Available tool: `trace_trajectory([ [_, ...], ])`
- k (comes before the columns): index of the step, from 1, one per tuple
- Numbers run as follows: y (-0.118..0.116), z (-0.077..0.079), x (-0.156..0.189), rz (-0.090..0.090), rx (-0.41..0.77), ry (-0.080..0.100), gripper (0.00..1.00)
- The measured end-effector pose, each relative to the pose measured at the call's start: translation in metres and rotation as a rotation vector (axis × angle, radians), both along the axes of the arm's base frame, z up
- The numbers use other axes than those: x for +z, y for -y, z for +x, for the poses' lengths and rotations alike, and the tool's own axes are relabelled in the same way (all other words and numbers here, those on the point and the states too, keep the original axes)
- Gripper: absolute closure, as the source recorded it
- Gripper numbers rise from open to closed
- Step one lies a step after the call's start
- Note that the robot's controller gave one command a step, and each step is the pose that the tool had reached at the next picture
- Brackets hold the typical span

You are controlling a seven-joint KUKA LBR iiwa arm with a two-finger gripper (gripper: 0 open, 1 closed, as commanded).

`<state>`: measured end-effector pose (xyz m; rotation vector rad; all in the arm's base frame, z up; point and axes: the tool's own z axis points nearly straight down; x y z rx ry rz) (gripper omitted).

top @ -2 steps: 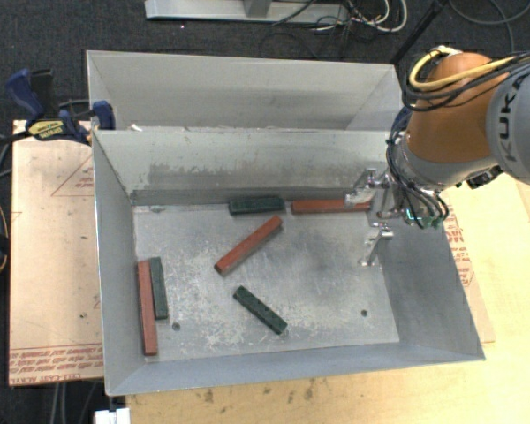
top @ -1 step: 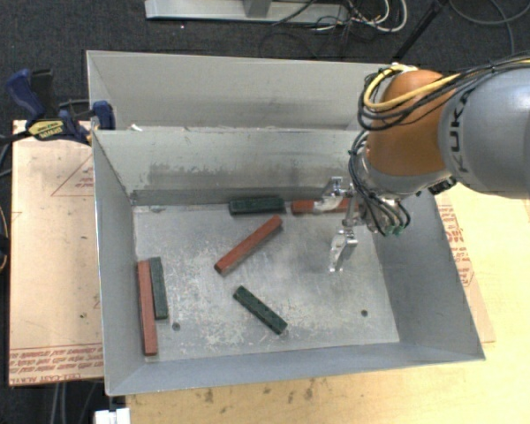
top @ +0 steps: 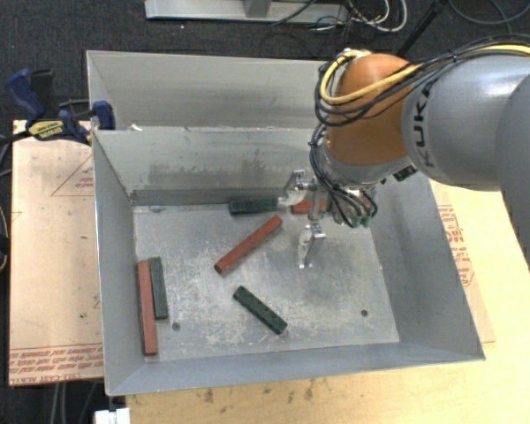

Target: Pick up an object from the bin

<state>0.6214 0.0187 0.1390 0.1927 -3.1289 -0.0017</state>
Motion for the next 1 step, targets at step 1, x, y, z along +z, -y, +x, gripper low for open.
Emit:
trace_trajectory([
  [1, -0.0092, 0.0152, -0.0145, 0.004, 0.09, 0.022, 0.0],
])
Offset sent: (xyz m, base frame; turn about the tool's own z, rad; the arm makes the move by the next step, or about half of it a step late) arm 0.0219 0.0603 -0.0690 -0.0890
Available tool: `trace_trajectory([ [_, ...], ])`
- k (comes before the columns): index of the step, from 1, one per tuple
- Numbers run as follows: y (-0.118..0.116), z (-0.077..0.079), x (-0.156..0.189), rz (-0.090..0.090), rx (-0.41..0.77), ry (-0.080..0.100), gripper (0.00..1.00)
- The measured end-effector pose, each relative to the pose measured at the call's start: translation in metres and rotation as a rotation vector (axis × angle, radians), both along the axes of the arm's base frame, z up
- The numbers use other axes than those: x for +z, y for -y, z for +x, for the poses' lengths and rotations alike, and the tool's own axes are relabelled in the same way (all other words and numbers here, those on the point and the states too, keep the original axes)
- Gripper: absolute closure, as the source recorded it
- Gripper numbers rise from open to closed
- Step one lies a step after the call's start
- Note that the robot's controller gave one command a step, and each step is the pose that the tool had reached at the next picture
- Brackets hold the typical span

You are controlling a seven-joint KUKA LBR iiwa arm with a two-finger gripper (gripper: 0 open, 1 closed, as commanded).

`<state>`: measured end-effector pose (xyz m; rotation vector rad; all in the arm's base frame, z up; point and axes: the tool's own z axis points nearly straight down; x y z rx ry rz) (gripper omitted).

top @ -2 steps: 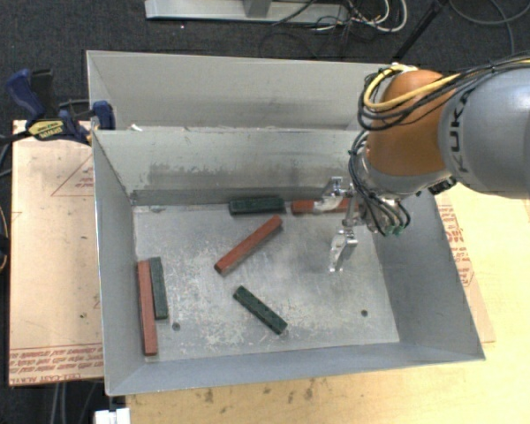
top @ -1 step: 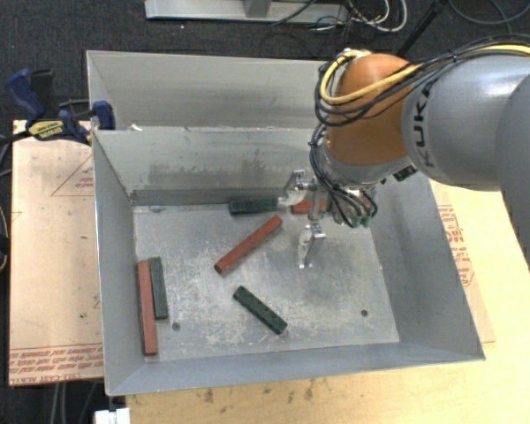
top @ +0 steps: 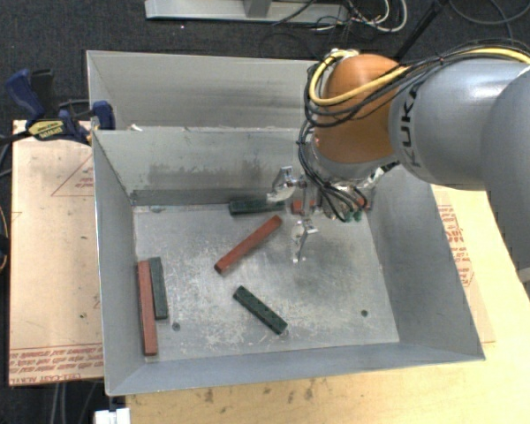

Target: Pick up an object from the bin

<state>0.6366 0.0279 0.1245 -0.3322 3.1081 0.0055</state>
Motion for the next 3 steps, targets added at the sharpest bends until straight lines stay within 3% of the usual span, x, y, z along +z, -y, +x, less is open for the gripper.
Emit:
trace_trajectory([
  [1, -0.054, 0.014, -0.045, 0.001, -0.001, 0.009, 1.0],
  [2, -0.054, 0.014, -0.045, 0.001, 0.0, 0.009, 1.0],
  [3, -0.1, 0.0, 0.126, 0.0, -0.078, -0.004, 1.0],
])
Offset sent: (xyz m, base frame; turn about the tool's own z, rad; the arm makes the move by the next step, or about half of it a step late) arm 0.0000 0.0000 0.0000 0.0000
